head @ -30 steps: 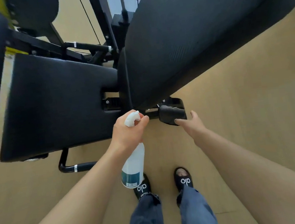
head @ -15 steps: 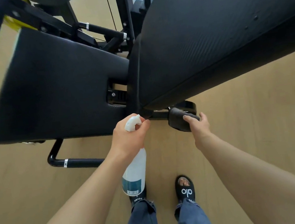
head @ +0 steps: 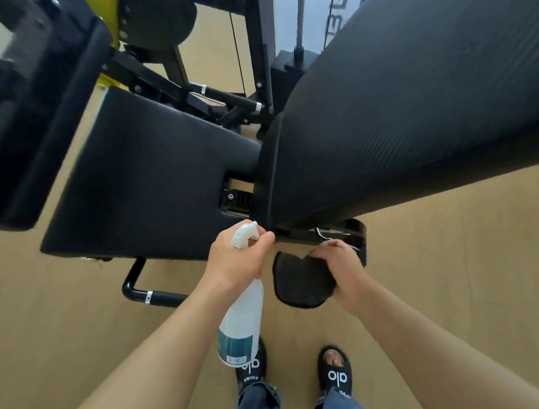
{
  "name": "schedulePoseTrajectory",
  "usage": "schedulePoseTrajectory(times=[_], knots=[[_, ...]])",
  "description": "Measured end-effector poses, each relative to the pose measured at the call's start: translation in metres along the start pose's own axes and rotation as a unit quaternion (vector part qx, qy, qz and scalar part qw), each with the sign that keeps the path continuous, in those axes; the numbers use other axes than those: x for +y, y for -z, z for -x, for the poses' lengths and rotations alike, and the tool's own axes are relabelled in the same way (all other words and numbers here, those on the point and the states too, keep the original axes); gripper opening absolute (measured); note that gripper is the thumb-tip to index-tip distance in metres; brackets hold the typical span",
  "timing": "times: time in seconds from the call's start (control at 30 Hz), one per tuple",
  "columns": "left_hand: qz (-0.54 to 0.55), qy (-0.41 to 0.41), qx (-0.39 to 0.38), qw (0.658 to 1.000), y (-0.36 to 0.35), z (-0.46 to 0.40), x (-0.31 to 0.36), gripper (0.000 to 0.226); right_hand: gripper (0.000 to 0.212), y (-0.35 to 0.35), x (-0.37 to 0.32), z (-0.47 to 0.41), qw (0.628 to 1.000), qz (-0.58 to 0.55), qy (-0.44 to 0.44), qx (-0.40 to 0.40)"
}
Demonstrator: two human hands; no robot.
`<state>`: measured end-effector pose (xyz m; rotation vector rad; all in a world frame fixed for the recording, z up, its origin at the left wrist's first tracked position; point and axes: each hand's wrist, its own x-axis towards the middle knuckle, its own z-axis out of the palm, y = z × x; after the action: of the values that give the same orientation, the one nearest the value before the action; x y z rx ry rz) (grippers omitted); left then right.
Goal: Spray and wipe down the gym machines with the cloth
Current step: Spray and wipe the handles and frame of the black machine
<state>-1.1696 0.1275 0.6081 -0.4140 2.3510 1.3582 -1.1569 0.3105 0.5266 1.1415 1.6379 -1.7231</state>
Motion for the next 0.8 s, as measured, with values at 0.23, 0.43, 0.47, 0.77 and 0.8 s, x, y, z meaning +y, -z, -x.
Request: schedulePoseTrajectory(times=[0.23, 0.43, 0.47, 0.77, 0.8], knots=[[0.021, 0.022, 0.059, 0.998, 0.065, 0.038, 0.018, 0.020, 0.017, -0.054, -0.053, 0.110, 0.979, 0.014, 0.146, -0.139], [0.075, 0.056, 0.113, 0.989, 0.118, 0.076, 0.028, 0.030, 0.050, -0.092, -0.100, 0.175, 0.938, 0.043, 0.225, -0.260], [0.088, 0.061, 0.118, 0.987, 0.126, 0.080, 0.030, 0.032, 0.058, -0.098, -0.105, 0.181, 0.932, 0.042, 0.227, -0.280], [0.165, 0.048, 0.112, 0.979, 0.179, 0.082, 0.050, 0.013, 0.045, -0.113, -0.129, 0.218, 0.941, -0.130, 0.085, -0.302], [0.167, 0.045, 0.114, 0.978, 0.183, 0.080, 0.052, 0.011, 0.043, -0.112, -0.129, 0.216, 0.928, -0.203, 0.044, -0.311]])
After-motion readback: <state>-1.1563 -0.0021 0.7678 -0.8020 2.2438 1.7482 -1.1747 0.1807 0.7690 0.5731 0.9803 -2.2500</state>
